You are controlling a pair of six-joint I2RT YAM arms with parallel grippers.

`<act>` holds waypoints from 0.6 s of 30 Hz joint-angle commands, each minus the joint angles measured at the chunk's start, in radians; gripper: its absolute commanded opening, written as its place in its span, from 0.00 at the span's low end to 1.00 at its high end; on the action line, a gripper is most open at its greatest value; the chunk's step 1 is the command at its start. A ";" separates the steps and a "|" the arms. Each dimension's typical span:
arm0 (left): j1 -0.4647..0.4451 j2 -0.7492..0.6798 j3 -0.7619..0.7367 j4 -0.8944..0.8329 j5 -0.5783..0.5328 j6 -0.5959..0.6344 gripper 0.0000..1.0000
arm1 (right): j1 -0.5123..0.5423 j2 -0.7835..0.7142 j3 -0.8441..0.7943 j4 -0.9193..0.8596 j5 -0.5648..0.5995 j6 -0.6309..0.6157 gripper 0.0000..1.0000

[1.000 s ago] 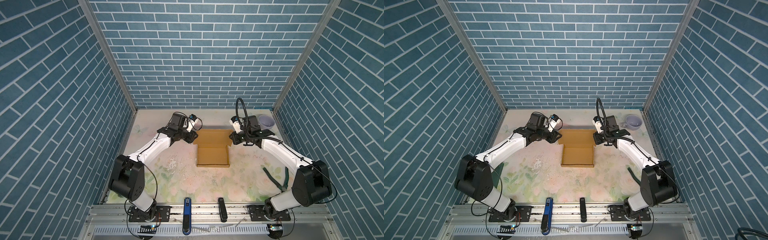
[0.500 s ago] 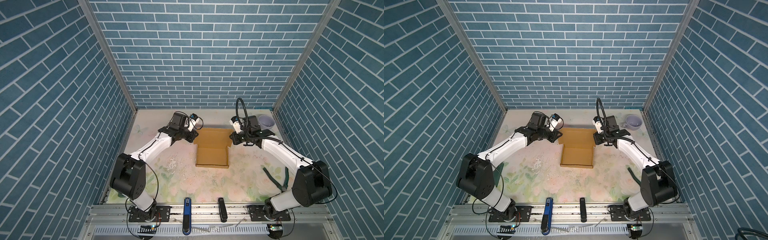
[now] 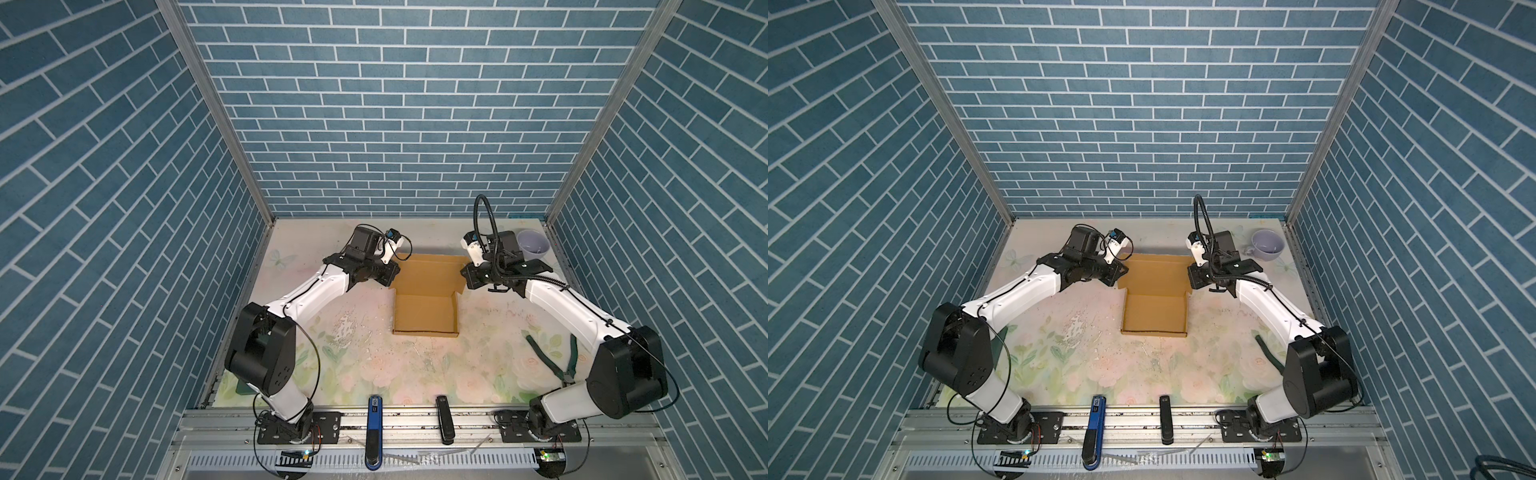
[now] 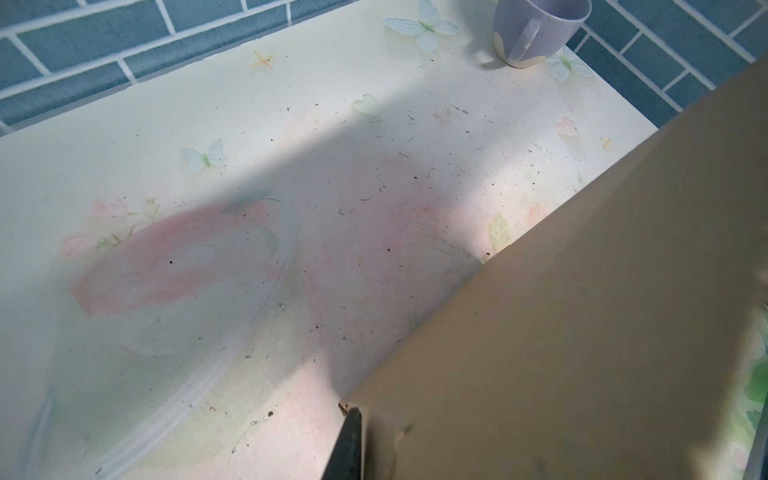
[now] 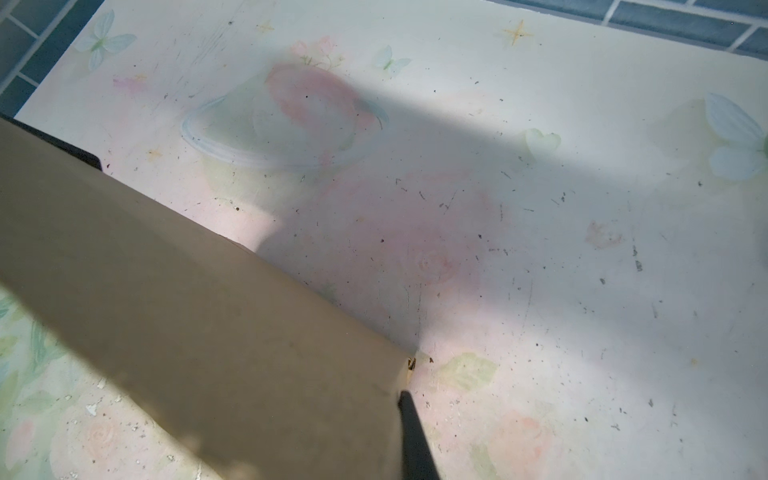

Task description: Fold the paper box

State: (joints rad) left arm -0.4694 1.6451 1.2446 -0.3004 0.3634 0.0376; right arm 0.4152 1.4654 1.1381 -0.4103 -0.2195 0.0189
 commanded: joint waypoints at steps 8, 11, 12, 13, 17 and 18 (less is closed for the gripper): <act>-0.028 -0.001 0.036 -0.021 -0.129 -0.050 0.22 | 0.036 -0.002 0.061 -0.058 0.119 -0.005 0.04; -0.028 -0.002 0.047 -0.045 -0.153 -0.044 0.22 | 0.037 -0.001 0.061 -0.058 0.126 -0.005 0.04; -0.028 -0.003 0.051 -0.054 -0.157 -0.043 0.22 | 0.037 0.000 0.062 -0.058 0.126 -0.006 0.03; -0.028 -0.003 0.054 -0.058 -0.161 -0.039 0.22 | 0.036 0.001 0.063 -0.058 0.126 -0.006 0.03; -0.028 0.003 0.060 -0.069 -0.171 -0.038 0.17 | 0.036 0.004 0.065 -0.056 0.126 -0.007 0.03; -0.028 0.005 0.062 -0.072 -0.169 -0.038 0.16 | 0.037 0.006 0.066 -0.057 0.126 -0.007 0.03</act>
State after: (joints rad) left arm -0.4953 1.6459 1.2812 -0.3408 0.2169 -0.0017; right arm 0.4473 1.4643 1.1381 -0.4454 -0.1104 0.0208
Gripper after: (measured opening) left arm 0.166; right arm 0.050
